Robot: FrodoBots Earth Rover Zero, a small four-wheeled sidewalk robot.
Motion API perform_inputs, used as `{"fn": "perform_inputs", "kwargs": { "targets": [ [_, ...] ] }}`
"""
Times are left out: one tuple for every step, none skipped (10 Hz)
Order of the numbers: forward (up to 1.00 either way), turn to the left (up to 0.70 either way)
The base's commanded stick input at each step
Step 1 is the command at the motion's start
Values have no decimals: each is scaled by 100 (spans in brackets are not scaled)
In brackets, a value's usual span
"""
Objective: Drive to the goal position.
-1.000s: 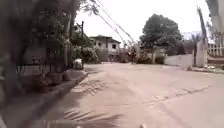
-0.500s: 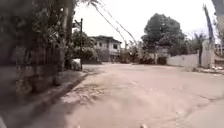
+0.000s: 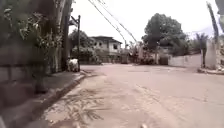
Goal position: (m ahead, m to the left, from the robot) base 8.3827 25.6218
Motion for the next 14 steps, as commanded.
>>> {"fn": "perform_inputs", "kwargs": {
  "targets": [
    [100, 0],
    [100, 0],
    [100, 0],
    [100, 0],
    [100, 0],
    [100, 0],
    [100, 0],
    [100, 0],
    [100, 0],
    [100, 0],
    [100, 0],
    [100, 0],
    [100, 0],
    [100, 0]
  ]
}}
